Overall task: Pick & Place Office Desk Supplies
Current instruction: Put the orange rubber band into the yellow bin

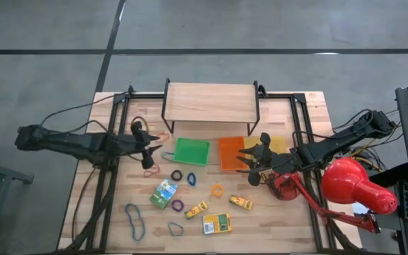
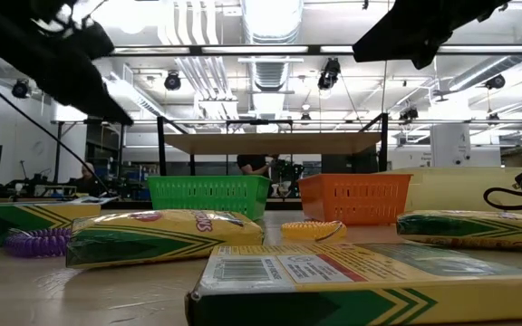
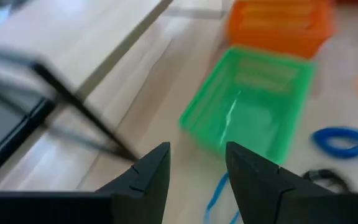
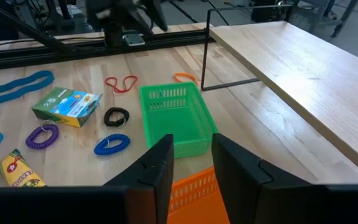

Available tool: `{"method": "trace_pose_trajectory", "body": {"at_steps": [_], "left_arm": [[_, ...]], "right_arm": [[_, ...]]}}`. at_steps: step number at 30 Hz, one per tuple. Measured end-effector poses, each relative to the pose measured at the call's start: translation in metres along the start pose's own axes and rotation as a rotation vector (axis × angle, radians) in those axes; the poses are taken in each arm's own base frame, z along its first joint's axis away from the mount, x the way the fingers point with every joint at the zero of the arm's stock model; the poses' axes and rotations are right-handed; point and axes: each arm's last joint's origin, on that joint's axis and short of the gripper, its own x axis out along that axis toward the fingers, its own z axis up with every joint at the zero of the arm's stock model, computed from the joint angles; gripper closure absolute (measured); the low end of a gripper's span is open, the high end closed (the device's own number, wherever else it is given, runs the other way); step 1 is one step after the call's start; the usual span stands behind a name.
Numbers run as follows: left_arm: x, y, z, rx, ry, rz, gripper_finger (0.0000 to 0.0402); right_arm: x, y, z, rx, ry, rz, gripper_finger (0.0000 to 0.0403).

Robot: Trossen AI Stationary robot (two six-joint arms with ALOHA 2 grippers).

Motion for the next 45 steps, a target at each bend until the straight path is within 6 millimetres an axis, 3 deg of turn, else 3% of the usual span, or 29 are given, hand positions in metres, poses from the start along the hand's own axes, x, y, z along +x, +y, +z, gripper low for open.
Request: {"method": "trace_pose_trajectory", "body": {"at_steps": [11, 20, 31, 45], "left_arm": [[0.046, 0.02, -0.021, -0.169, 0.211, 0.224, 0.0243], [0.074, 0.023, -0.048, -0.177, 0.325, 0.244, 0.0242], [0.087, 0.02, -0.058, -0.167, 0.362, 0.249, 0.0242], [0.091, 0.018, -0.06, -0.167, 0.373, 0.238, 0.0242]], "right_arm": [[0.0, 0.0, 0.0, 0.0, 0.0, 0.0, 0.0297], [0.0, 0.0, 0.0, 0.0, 0.0, -0.001, 0.0297], [0.0, 0.0, 0.0, 0.0, 0.0, 0.0, 0.0312], [0.0, 0.0, 0.0, -0.001, 0.001, 0.0, 0.03]]}}
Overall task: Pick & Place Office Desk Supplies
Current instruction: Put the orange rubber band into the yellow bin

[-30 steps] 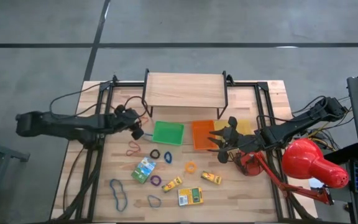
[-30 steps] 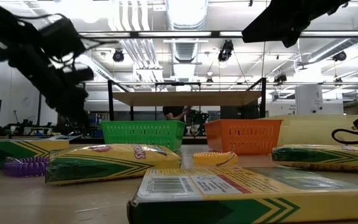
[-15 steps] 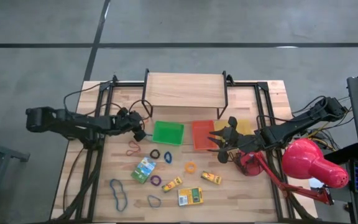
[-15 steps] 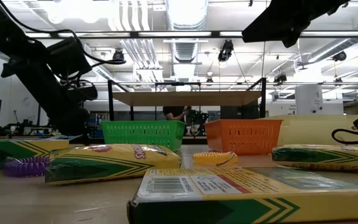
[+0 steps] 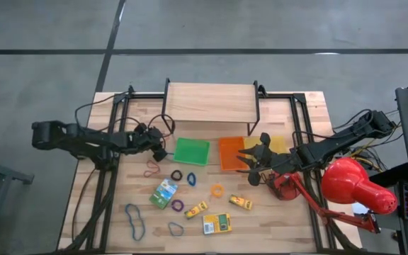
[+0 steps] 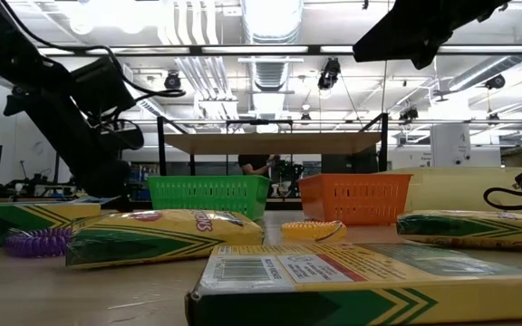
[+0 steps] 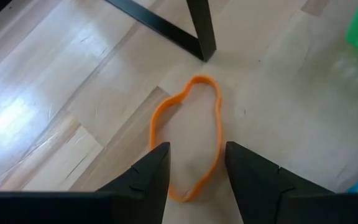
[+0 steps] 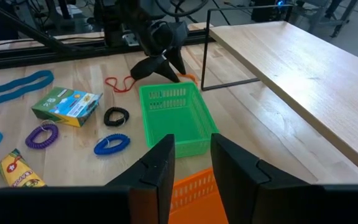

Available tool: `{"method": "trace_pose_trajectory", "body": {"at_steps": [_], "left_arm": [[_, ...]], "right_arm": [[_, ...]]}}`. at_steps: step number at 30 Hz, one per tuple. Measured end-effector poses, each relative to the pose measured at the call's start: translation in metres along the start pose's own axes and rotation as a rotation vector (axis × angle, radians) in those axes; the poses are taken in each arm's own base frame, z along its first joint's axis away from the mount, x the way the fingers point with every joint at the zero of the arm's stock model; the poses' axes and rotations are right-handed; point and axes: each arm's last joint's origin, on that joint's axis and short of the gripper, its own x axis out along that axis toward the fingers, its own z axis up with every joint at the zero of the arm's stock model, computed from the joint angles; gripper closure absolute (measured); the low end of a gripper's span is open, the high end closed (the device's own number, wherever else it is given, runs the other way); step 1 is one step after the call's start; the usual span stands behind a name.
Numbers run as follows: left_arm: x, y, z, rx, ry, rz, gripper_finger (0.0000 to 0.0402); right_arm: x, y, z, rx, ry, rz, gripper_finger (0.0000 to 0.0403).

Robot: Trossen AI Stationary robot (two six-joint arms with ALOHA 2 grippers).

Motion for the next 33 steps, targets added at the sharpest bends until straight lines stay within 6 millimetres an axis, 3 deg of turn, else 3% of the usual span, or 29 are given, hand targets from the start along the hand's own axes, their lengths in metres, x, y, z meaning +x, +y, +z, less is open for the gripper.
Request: {"method": "trace_pose_trajectory", "body": {"at_steps": [10, 15, 23, 33], "left_arm": [[0.0051, -0.0019, -0.0005, 0.005, 0.012, 0.006, 0.0247], [0.0051, -0.0023, -0.0005, 0.003, 0.013, -0.014, 0.0288], [0.0051, -0.0034, -0.0005, 0.002, 0.019, -0.045, 0.0388], [0.0022, -0.003, 0.0009, 0.029, 0.01, -0.068, 0.04]], "right_arm": [[0.0, 0.0, 0.0, 0.0, 0.0, 0.0, 0.0314], [0.0, 0.0, -0.0001, 0.0, 0.001, 0.0, 0.0319], [0.0, 0.0, -0.0001, -0.001, 0.001, 0.0, 0.0311], [0.0, 0.0, -0.0001, 0.0, 0.001, 0.0, 0.0314]]}}
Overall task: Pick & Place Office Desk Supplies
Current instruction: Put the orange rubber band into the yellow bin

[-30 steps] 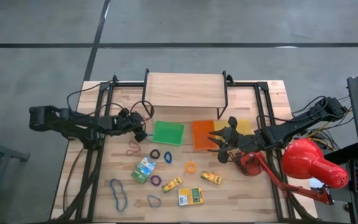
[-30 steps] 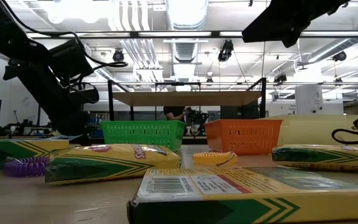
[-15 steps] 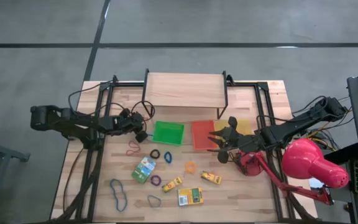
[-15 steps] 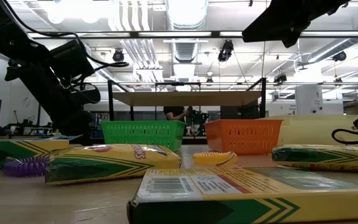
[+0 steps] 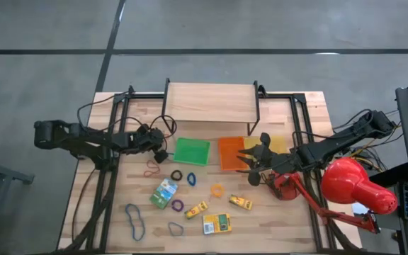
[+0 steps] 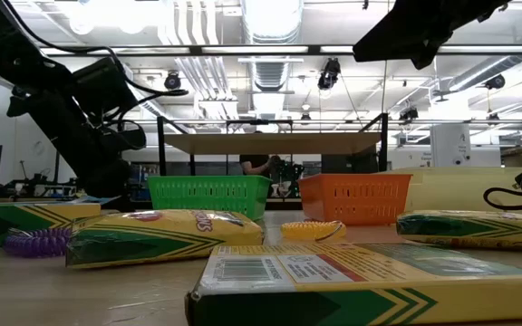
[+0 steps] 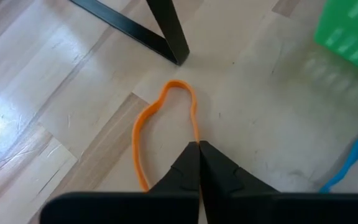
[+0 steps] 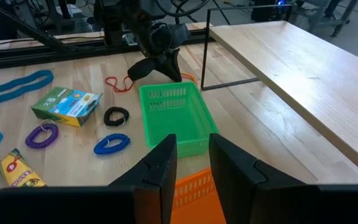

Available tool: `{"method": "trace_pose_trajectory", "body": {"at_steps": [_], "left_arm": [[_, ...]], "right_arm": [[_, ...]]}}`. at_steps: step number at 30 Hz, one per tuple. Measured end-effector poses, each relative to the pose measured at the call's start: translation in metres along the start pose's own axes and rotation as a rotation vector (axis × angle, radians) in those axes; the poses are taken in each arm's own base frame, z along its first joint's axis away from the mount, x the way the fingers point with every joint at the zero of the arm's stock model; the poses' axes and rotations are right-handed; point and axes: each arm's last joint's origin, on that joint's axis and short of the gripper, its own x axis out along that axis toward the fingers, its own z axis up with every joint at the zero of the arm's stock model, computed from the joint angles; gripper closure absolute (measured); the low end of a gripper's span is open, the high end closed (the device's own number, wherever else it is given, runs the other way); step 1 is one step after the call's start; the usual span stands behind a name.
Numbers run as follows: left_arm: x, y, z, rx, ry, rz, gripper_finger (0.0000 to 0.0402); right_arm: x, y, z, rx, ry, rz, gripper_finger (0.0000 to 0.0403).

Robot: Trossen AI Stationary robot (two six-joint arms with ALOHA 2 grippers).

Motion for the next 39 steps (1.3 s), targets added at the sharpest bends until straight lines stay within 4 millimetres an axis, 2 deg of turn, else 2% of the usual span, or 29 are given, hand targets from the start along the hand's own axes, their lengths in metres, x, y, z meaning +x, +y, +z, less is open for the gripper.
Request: {"method": "trace_pose_trajectory", "body": {"at_steps": [13, 26, 32, 39], "left_arm": [[-0.032, 0.004, 0.013, -0.001, -0.152, -0.184, 0.0401], [-0.08, 0.007, 0.028, -0.021, -0.447, -0.535, 0.0401], [-0.095, -0.009, 0.042, 0.04, -0.647, -0.705, 0.0401], [-0.092, -0.042, 0.047, 0.209, -0.768, -0.763, 0.0401]], "right_arm": [[0.0, 0.0, 0.0, 0.0, 0.0, -0.001, 0.0318], [0.0, 0.0, 0.0, 0.0, 0.0, -0.001, 0.0313], [0.0, 0.0, 0.0, 0.0, 0.0, 0.0, 0.0323], [0.0, 0.0, 0.0, 0.0, 0.0, 0.0, 0.0322]]}}
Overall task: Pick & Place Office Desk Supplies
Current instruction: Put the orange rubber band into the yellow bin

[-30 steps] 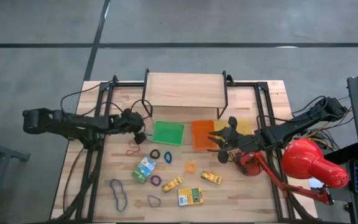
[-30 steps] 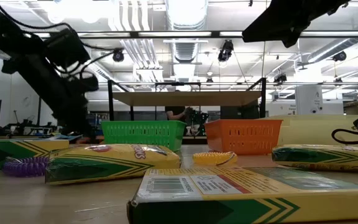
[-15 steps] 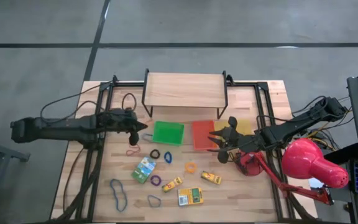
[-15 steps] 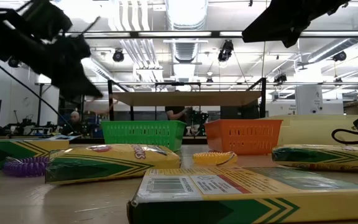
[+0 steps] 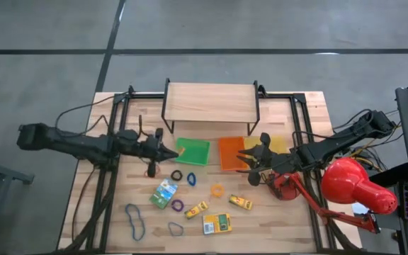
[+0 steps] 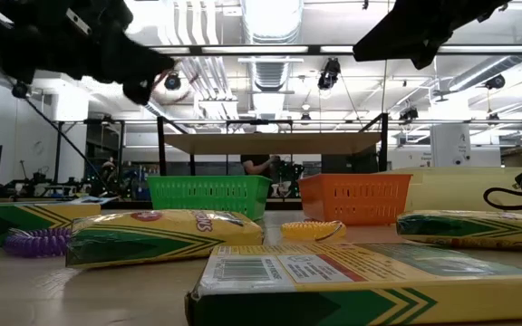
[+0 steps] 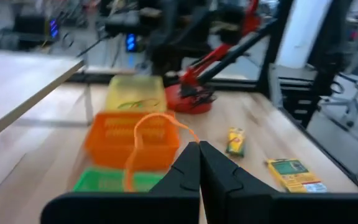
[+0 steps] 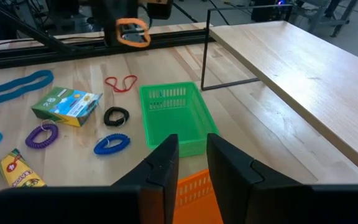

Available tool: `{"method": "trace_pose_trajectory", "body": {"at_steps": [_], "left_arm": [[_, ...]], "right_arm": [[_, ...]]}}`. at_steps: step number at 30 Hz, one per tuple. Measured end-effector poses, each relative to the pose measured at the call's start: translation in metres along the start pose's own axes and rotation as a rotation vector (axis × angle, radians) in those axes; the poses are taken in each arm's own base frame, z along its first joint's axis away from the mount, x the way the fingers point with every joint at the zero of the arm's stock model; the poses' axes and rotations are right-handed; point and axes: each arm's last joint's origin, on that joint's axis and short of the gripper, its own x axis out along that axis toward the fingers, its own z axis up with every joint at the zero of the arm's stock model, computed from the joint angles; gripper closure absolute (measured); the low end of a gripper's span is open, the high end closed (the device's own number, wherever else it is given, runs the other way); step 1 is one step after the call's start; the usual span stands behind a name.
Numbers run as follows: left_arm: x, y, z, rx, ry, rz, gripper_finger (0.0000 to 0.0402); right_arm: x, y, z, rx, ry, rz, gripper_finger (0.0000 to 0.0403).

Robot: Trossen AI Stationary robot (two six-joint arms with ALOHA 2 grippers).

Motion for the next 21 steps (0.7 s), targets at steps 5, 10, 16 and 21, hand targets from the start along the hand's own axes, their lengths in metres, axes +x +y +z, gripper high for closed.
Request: {"method": "trace_pose_trajectory", "body": {"at_steps": [5, 10, 16, 21], "left_arm": [[0.025, -0.014, -0.006, 0.137, -0.093, -0.081, 0.0401], [0.056, -0.02, -0.012, 0.2, -0.102, -0.107, 0.0401], [0.109, -0.019, -0.017, 0.195, -0.025, -0.107, 0.0401], [0.145, -0.018, -0.024, 0.189, 0.052, -0.121, 0.0401]], "right_arm": [[0.0, 0.0, 0.0, 0.0, 0.0, 0.0, 0.0315], [0.0, 0.0, 0.0, 0.0, 0.0, 0.0, 0.0312], [0.0, 0.0, 0.0, 0.0, 0.0, 0.0, 0.0321], [0.0, 0.0, 0.0, 0.0, 0.0, 0.0, 0.0328]]}}
